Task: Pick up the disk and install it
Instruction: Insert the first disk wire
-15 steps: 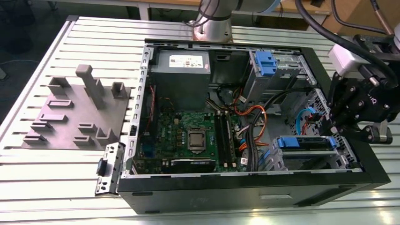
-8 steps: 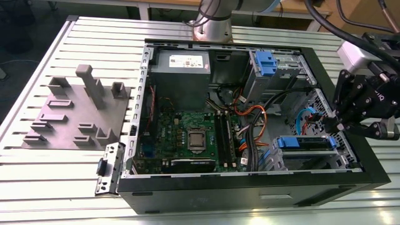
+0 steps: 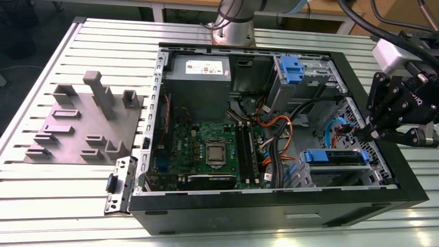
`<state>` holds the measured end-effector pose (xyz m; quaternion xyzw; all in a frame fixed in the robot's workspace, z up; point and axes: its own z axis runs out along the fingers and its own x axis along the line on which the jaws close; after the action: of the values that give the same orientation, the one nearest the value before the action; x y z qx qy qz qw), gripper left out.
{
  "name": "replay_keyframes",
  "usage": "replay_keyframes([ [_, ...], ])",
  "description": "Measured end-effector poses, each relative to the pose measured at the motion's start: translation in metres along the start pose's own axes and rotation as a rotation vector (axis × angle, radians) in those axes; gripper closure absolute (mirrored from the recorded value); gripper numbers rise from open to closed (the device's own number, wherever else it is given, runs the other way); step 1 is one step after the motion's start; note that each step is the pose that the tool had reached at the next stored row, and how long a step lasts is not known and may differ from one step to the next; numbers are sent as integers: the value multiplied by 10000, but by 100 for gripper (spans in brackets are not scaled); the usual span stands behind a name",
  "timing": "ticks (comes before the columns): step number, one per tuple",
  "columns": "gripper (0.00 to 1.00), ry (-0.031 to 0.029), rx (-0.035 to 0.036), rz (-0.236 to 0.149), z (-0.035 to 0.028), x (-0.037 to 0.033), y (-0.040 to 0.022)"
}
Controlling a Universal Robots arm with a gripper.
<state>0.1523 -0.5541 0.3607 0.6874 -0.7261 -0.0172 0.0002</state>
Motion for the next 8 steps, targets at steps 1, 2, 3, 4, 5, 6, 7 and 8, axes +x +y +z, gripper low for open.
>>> replay_keyframes([
  [1, 89, 1, 0, -2, 0, -17, -1],
  [2, 89, 4, 1, -2, -1, -35, -2],
  [3, 89, 6, 0, -4, -1, -51, -2],
  [4, 89, 5, 0, -9, 0, -65, -3],
  [5, 89, 5, 0, -15, 0, -80, -4],
  [6, 89, 3, 0, -22, 2, -91, -6],
  [7, 89, 4, -3, -32, 3, -99, -9],
  [8, 89, 5, -5, -46, 4, -105, -11],
])
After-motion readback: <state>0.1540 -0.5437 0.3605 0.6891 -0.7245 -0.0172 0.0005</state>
